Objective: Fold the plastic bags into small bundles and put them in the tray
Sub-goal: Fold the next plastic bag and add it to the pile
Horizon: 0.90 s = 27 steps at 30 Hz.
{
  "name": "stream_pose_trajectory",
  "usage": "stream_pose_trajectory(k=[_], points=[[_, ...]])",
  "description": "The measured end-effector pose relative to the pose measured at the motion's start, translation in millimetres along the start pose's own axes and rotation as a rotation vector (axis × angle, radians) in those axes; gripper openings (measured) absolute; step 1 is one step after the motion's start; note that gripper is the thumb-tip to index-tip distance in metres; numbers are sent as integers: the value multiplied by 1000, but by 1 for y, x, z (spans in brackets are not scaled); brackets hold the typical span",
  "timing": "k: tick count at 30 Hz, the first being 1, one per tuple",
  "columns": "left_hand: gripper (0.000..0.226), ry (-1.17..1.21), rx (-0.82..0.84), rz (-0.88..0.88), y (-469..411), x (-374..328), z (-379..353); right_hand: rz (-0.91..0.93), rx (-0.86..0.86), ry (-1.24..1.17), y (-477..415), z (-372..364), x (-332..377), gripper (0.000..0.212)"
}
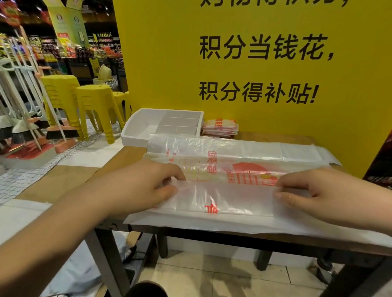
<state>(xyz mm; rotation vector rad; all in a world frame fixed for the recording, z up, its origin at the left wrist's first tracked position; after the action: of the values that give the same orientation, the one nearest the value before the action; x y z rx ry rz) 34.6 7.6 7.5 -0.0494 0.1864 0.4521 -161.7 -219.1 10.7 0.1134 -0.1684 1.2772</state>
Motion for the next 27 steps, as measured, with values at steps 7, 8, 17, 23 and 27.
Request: stream_pose_trajectory(k=[7,8,17,23,27], points=[[46,-182,-346,-75,17,-8,-24,-37,-206,234,3,-16,9,32],[46,-183,-357,-94,20,-14,-30,-17,-269,291,2,-20,10,33],[45,-204,-325,-79,22,-38,-69,182,-225,196,4,-53,54,45],[70,-38,-146,91,23,-15,-78,43,-95,29,7,-70,43,67],[73,-92,-59,184,35,-4,-69,-132,-27,49,27,-67,7,73]])
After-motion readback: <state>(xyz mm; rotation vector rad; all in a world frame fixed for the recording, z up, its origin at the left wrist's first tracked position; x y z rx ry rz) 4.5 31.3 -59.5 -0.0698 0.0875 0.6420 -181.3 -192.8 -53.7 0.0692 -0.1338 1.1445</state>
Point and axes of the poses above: each hand's wrist, its own y-axis away from the middle knuckle, its own z-axis out of the back of the hand, x = y × z, the point moved 5 cm from there along -y, towards the middle knuckle, and after that the axes turned 1 degree about -x, right-handed, at the moved point
